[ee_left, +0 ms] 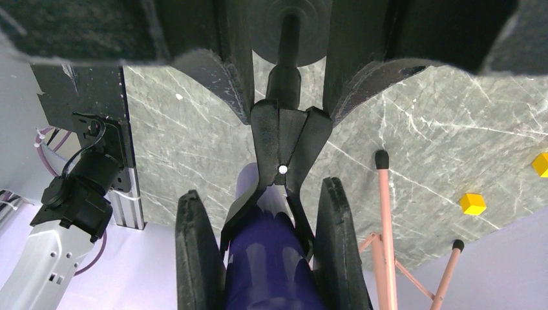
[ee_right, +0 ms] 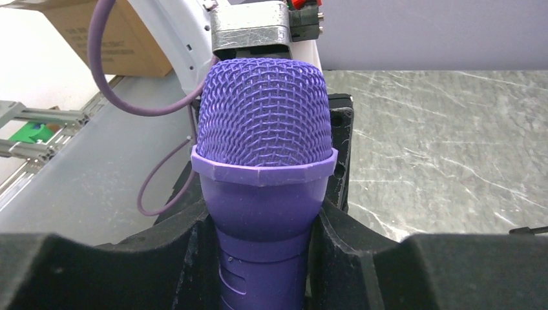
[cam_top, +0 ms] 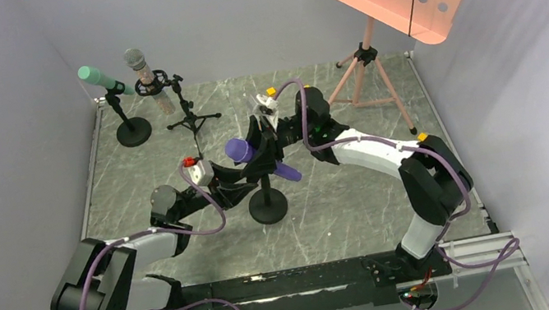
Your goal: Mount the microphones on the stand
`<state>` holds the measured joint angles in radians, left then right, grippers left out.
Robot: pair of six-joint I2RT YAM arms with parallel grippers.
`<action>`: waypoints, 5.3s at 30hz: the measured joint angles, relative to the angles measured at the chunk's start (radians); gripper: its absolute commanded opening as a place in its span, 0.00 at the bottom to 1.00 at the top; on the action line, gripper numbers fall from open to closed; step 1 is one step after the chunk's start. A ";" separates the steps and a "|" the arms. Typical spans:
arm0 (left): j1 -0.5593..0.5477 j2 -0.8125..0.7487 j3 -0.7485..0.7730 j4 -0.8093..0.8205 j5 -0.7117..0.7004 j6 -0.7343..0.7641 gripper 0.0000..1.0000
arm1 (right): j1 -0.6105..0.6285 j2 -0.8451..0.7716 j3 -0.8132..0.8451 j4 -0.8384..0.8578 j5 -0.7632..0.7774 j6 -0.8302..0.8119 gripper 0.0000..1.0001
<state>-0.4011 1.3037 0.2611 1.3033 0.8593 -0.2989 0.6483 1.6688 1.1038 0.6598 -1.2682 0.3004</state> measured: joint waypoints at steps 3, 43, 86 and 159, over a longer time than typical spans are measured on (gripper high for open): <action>-0.005 -0.011 0.000 -0.018 -0.010 0.001 0.14 | 0.009 -0.008 -0.005 -0.028 0.039 -0.035 0.04; -0.109 -0.237 0.000 -0.329 -0.175 0.078 0.66 | 0.083 -0.159 0.020 -0.586 0.319 -0.390 0.88; -0.121 -0.288 0.028 -0.563 -0.229 0.207 0.39 | -0.121 -0.168 0.065 -1.241 0.215 -1.040 0.41; -0.143 -1.080 -0.146 -1.229 -0.684 -0.066 0.99 | 0.034 -0.139 0.217 -1.086 0.440 -0.707 0.29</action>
<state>-0.5446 0.2237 0.1150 0.0746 0.1753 -0.3653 0.6819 1.5299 1.3205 -0.4263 -0.8284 -0.4068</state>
